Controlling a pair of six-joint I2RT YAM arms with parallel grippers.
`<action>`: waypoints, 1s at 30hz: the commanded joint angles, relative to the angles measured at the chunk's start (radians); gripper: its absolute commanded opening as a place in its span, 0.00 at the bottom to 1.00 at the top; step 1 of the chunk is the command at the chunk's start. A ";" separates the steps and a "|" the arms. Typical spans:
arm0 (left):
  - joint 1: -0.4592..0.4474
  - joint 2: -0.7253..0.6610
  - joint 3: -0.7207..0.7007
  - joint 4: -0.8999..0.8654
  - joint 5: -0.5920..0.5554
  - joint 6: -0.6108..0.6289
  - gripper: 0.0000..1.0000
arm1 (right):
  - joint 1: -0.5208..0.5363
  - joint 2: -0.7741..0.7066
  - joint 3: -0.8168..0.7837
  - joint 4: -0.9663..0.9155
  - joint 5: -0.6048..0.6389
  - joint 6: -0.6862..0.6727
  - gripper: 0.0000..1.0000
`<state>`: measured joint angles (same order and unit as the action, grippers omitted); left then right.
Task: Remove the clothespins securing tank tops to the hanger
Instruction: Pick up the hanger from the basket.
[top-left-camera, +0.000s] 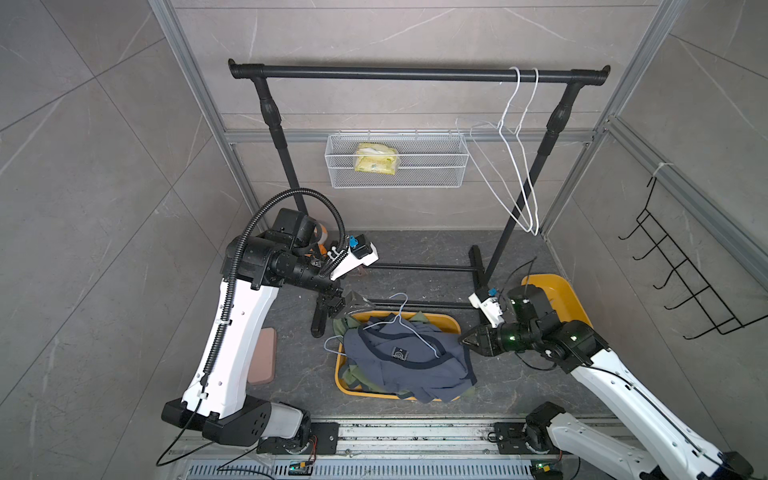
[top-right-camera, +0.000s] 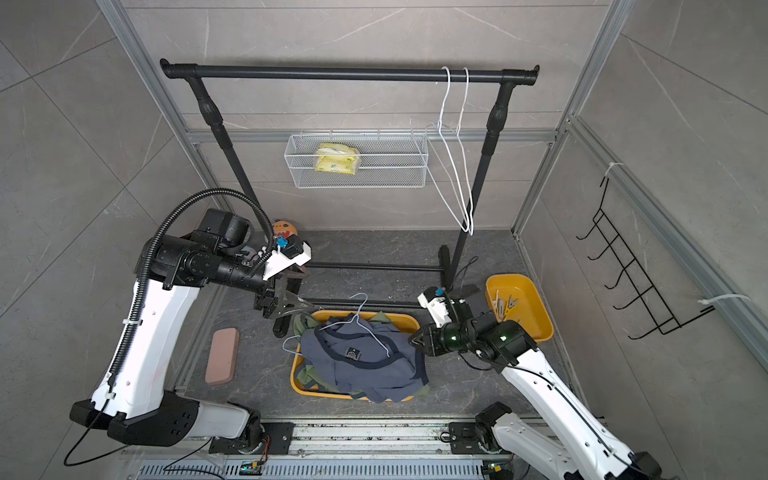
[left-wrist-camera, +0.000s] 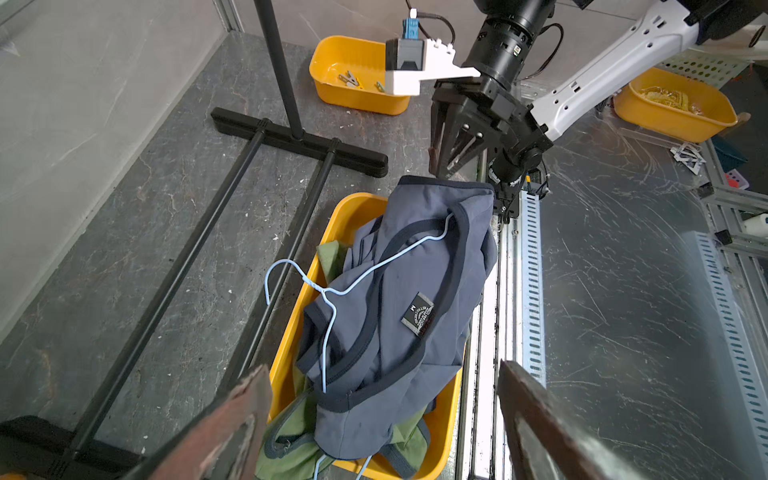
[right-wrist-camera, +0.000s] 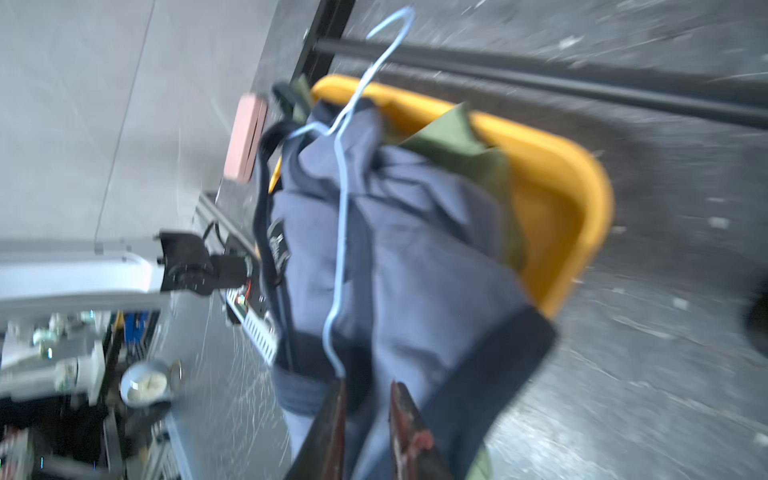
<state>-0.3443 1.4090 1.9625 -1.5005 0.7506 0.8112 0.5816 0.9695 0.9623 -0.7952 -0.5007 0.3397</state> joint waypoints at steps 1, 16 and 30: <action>-0.003 -0.015 0.004 0.016 0.003 -0.022 0.88 | 0.100 0.092 0.093 0.037 0.102 0.006 0.24; -0.003 -0.056 -0.064 0.017 0.013 -0.005 0.88 | 0.224 0.527 0.363 0.170 0.201 -0.023 0.26; -0.003 -0.062 -0.088 0.011 0.024 0.002 0.88 | 0.227 0.723 0.403 0.182 0.214 -0.031 0.28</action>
<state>-0.3443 1.3670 1.8744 -1.4879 0.7422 0.8078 0.8005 1.6688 1.3338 -0.6224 -0.3012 0.3351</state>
